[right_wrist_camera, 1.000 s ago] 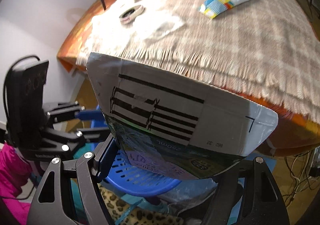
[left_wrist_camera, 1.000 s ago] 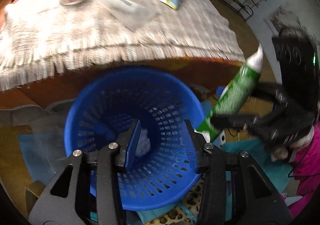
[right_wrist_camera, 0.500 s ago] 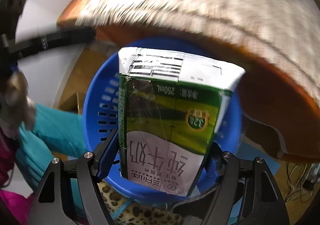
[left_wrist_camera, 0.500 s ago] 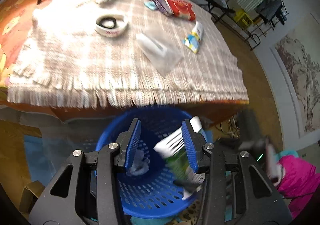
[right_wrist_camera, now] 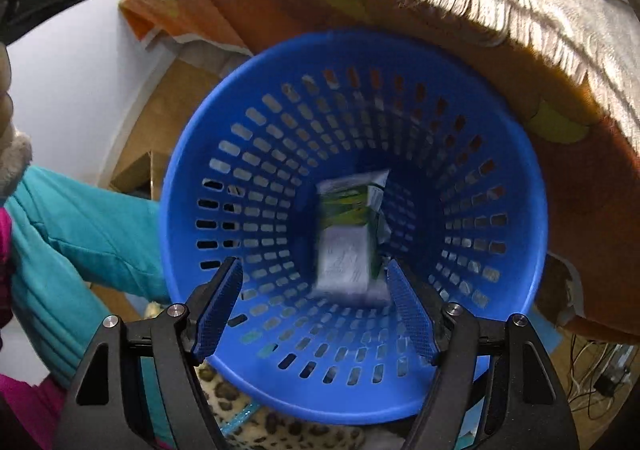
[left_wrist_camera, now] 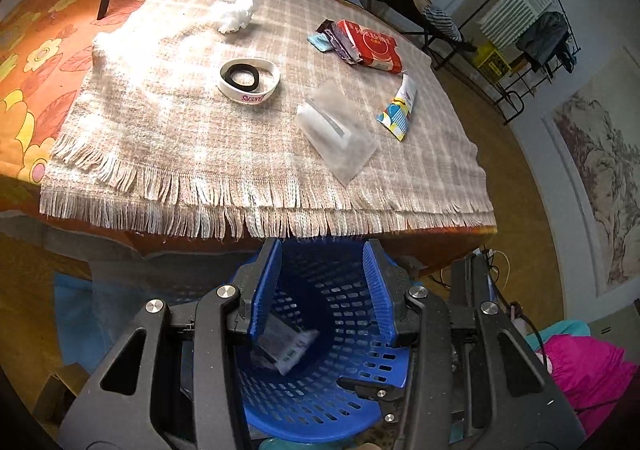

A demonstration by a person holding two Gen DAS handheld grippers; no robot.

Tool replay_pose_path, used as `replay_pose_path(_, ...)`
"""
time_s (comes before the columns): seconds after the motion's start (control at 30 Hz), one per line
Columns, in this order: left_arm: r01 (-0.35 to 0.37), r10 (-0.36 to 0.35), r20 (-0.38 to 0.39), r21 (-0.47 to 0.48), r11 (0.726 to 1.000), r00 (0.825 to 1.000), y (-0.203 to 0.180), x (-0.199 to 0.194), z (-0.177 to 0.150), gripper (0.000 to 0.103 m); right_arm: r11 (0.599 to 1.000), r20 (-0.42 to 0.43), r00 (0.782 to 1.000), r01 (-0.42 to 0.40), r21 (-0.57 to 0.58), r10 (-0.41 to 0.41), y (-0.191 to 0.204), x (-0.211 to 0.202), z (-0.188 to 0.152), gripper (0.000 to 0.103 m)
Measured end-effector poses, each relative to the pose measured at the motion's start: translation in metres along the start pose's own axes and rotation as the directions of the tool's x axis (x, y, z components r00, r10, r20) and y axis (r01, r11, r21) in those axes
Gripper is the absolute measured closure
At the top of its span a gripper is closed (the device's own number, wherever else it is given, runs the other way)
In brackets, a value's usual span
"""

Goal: Collect trash
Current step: 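Open both grippers to drop the tissue and carton into the basket, then move the left gripper to the second white tissue while the right gripper reaches the plastic bag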

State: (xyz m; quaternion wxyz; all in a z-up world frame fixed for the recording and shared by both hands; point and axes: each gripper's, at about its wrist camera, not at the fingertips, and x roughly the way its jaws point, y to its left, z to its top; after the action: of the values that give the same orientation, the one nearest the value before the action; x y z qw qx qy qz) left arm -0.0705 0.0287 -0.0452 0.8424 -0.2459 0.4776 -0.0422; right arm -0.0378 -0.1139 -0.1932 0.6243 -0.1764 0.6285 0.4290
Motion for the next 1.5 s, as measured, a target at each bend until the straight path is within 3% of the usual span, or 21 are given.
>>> replay_pose_path(0.3,-0.052,0.052,0.021,-0.003,0.999,0.998,0.006,0.002,0.011,0.060,1.000,0.057,0.998,0.006,0.011,-0.007,-0.002,-0.021,0.003,0.028)
replay_pose_path(0.47,-0.090,0.090,0.045,0.009,0.996,0.995,0.008,0.003,0.030,0.060,0.999,0.135,0.991,0.025,0.023,-0.027,-0.005,-0.041,0.009,0.028)
replay_pose_path(0.63,-0.122,0.122,0.067,0.004,0.992,0.990,0.014,0.004,0.056,0.060,0.998,0.231,0.971,0.054,0.046,-0.063,-0.016,-0.064,0.019,0.028)
replay_pose_path(1.0,-0.178,0.181,0.097,-0.031,0.983,0.979,0.036,0.014,0.117,0.060,0.988,0.406,0.901,0.150,0.047,-0.156,-0.041,-0.105,0.053,0.027)
replay_pose_path(1.5,-0.214,0.219,0.082,-0.072,0.974,0.972,0.060,0.065,0.202,0.060,0.988,0.401,0.906,0.156,-0.018,-0.135,-0.044,-0.099,0.118,0.023)
